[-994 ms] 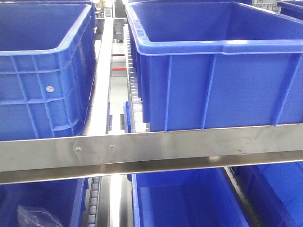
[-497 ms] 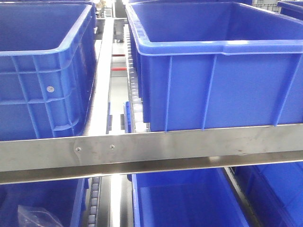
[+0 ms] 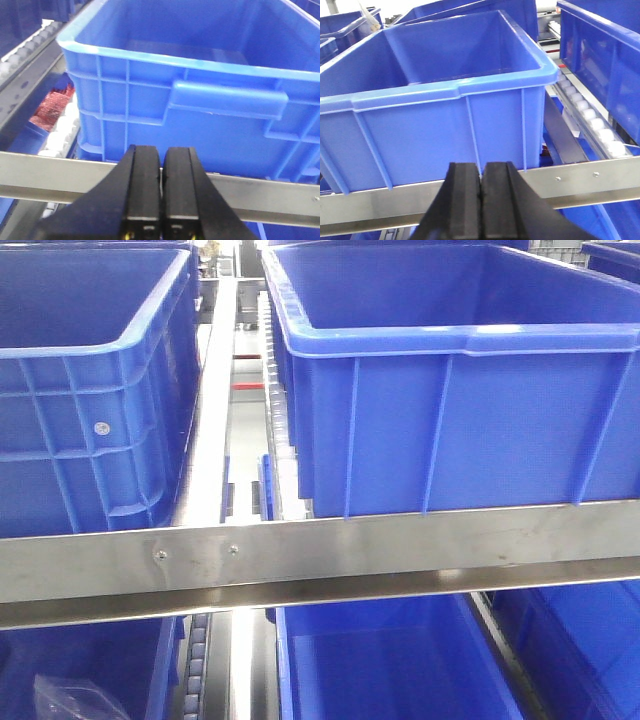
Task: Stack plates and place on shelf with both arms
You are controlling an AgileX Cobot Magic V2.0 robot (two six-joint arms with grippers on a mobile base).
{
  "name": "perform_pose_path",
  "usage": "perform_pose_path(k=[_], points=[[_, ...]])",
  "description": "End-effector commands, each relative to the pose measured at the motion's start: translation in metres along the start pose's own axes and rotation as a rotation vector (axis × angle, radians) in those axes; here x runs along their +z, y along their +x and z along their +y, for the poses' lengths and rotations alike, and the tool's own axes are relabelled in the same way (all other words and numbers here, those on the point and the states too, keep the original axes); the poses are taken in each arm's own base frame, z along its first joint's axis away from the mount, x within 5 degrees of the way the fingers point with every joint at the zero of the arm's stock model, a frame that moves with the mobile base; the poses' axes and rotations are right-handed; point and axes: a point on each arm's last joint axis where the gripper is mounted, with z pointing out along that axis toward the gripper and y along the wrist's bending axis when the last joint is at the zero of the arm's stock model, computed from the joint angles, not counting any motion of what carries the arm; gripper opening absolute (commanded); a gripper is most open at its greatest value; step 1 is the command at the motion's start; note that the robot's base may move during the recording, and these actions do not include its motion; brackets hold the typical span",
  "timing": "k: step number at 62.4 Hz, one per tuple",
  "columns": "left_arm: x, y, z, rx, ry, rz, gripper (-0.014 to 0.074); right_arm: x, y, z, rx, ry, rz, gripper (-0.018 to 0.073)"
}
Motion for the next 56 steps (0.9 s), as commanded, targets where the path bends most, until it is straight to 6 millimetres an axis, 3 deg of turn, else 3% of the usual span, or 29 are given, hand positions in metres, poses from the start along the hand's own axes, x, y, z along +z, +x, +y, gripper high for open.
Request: perform_pose_path(k=[1,56], points=[[-0.0001,-0.0012,0.0001,-0.001,0.011,-0.079,0.0101,-0.0029,-0.0144,0.0026,-0.015,-0.02,-0.125,0.0048],[-0.0011,-0.0092,-0.0001,0.041,0.011,-0.168,0.0101,-0.0029,-0.0144,0.0027,-0.015,-0.021,-0.125,0.0048]])
